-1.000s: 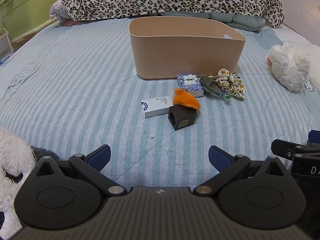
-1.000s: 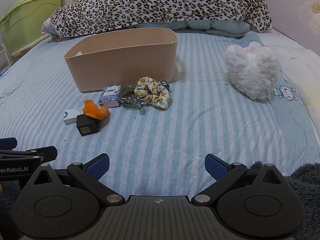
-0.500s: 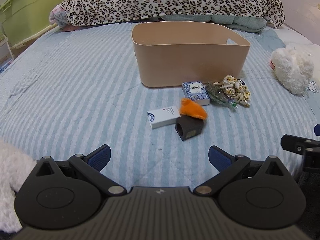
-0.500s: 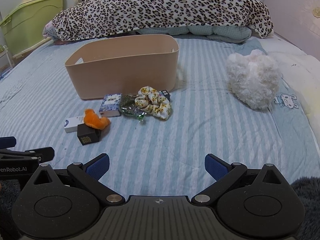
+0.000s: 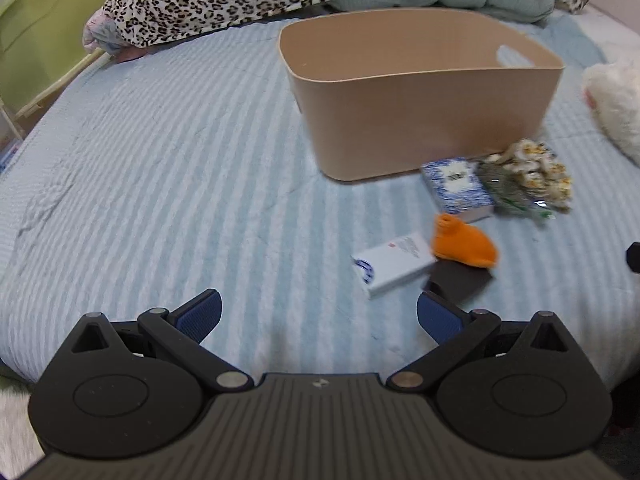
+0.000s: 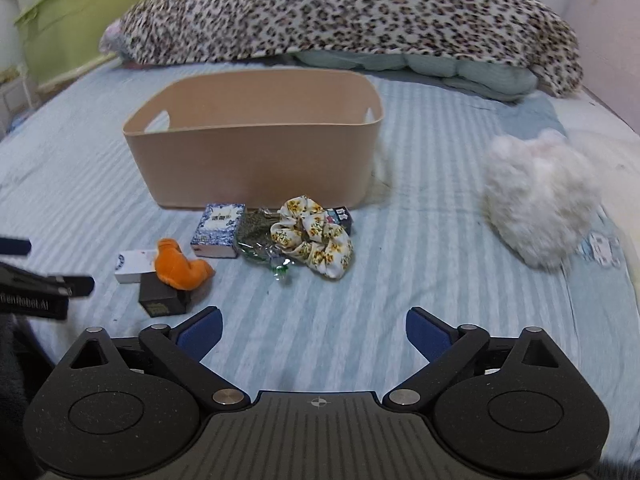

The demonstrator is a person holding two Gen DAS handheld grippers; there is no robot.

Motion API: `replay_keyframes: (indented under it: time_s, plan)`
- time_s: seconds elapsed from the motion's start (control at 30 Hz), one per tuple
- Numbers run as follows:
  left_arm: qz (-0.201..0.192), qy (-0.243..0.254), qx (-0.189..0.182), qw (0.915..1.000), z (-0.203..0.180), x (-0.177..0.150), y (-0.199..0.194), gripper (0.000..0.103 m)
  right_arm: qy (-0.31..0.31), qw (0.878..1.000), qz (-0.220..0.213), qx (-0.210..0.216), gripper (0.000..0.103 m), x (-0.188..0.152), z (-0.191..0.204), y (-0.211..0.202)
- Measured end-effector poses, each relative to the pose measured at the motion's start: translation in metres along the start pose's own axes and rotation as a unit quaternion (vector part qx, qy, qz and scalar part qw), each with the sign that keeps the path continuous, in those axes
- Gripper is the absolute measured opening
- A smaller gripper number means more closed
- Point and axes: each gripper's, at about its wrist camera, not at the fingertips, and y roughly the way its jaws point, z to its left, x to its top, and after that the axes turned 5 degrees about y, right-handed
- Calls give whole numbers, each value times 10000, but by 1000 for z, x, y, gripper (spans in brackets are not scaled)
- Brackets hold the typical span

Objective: Organize objects
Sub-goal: 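Grasp the white card box with the left tool while the right grasps the floral scrunchie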

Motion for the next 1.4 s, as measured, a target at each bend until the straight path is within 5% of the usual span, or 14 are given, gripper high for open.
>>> replay_keyframes:
  time_s: [0.37,0.6,0.67,0.8,0.9,1.07,1.17,1.4]
  plan:
    - [504,854,-379,9944,-6,24,62,103,-549,9973,493,-49,86,42,-11,69]
    - [304,1598,-888,9827,-18,32,93,102,-734,9961,466,122,82,49,-12,104]
    - [254,1528,-1236,9802,-17,32,96,91,-755,9958,482,174,80,47,-11,114]
    - [51,1482,-1562,9765,-17,32,98,88,-671,9951,677,259,67,39,-11,129]
    - [6,1368,-1685,9762,-16,30,100,81,-542,9956,665,370,51,38,-12,129]
    - [-64,1558,-1698,9731,-20,30,90,51,-702,9953,559,353,14,31,-6,117]
    - [-24,1513,-1692,9739,-18,29,86,33,-717,9954,552,315,10,25,-3,111]
    - [-9,1178,-1416,9829,-6,25,70,32,-612,9975,302,191,9,27,-5,83]
